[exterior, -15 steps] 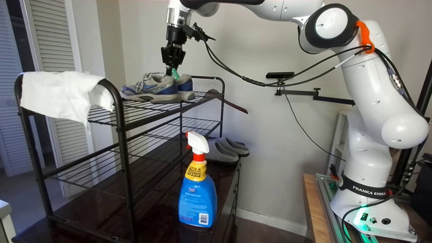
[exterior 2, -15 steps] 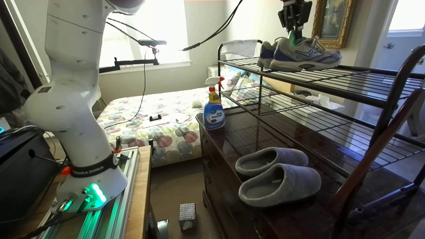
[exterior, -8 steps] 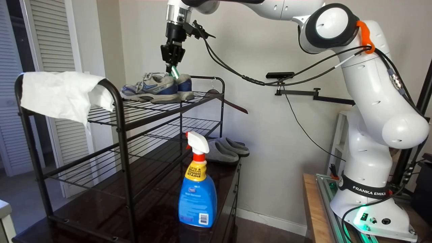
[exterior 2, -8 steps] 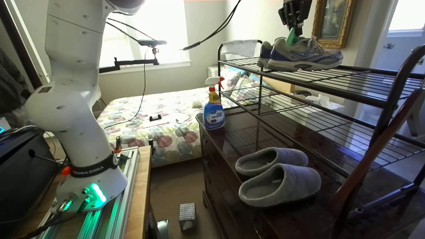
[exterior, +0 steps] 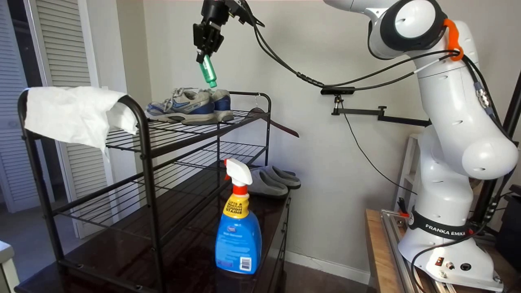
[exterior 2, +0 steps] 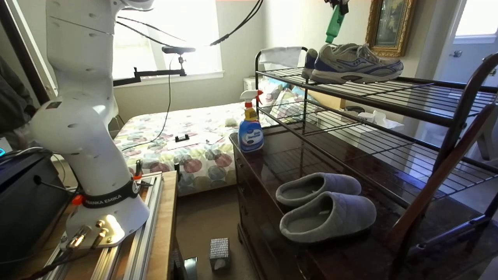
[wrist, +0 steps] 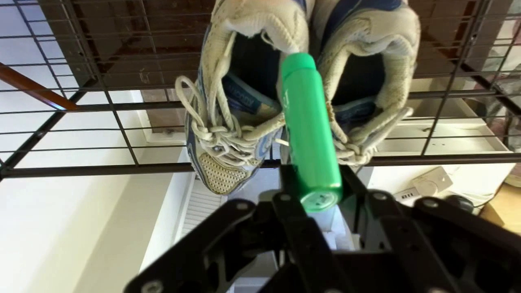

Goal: Put the pair of shoes on the left on the top rack, remove the green bottle from the right shoe and put it on the rack

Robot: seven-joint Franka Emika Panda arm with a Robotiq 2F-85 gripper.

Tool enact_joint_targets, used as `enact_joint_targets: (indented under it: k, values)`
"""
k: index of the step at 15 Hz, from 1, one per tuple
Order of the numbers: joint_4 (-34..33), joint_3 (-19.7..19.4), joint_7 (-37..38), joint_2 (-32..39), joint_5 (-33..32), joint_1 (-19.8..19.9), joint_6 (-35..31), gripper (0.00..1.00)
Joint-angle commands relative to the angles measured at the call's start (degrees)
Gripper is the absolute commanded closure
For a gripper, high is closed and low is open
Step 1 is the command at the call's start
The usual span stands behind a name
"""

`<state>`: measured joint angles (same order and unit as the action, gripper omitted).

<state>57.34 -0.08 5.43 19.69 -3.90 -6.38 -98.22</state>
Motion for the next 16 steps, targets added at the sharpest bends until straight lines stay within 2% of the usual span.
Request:
enact_joint_targets:
  k: [1, 4, 9, 13, 15, 16]
  values:
    - [0.79, 0.99, -0.73, -2.21, 1.62, -0.06, -2.78, 0.93]
    - [1.64, 0.13, 1.61, -3.21, -2.35, -0.98, -6.53, 0.93]
    - [1.61, -3.63, 9.07, -2.24, -17.86, -3.05, -12.28, 0.93]
    - [-2.21, -6.38, 9.17, 1.27, -27.35, -3.40, -4.25, 0.93]
    - [-5.70, -6.99, 6.38, 4.17, -28.18, -2.89, 2.43, 0.93]
    - [-8.57, -6.26, 4.94, 6.12, -25.80, -1.59, 5.14, 0.93]
